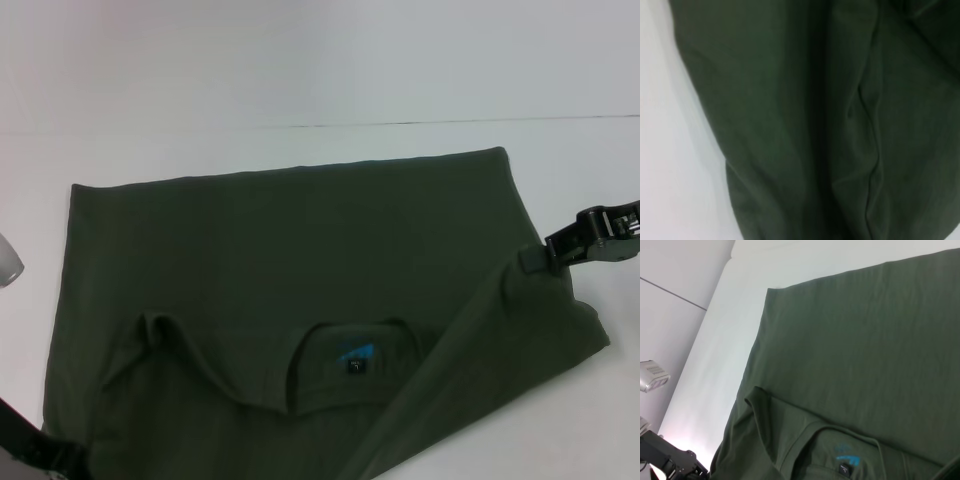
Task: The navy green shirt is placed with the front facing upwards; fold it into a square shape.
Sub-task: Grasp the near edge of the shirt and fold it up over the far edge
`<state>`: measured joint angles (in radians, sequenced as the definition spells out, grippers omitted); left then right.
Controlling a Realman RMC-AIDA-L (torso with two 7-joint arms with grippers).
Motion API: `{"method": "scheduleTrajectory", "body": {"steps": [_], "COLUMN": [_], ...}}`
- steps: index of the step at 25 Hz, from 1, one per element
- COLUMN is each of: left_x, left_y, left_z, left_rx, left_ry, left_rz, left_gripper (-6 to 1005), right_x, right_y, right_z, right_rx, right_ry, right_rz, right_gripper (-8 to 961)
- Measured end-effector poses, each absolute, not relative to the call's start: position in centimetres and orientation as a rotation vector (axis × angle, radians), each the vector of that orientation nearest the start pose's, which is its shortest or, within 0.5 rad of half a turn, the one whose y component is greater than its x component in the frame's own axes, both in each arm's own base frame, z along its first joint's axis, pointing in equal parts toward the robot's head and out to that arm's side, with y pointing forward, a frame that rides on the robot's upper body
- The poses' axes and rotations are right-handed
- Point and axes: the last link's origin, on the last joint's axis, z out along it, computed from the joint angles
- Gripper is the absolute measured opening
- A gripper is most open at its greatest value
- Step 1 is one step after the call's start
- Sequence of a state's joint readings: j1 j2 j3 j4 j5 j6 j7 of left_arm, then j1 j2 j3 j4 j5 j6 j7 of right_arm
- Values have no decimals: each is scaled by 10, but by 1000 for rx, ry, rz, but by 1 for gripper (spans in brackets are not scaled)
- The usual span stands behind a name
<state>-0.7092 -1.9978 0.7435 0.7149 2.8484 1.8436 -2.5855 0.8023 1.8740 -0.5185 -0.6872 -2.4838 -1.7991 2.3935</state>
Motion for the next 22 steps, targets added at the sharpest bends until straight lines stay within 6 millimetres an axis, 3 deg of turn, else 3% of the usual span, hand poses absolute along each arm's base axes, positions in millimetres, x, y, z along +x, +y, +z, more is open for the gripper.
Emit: {"method": "scheduleTrajectory", "body": {"steps": [5,12,22], "left_x": [-295,-294,-295], "left_y": [303,307,316], "left_z": [28,37,61], "left_rx": [-2286,-2255,-2212], "left_ry": [-2112,-2148,-2245], "left_rz": [625,562,291], "left_gripper": [61,31,32], "right_x": [240,240,240], "right_y": [375,376,377], "right_z": [84,84,85], "right_rx": [-2534,-2537,-2521], "right_ry": [1768,1761,1751], "right_rz": [227,227,293], "right_gripper": [18,17,17]}}
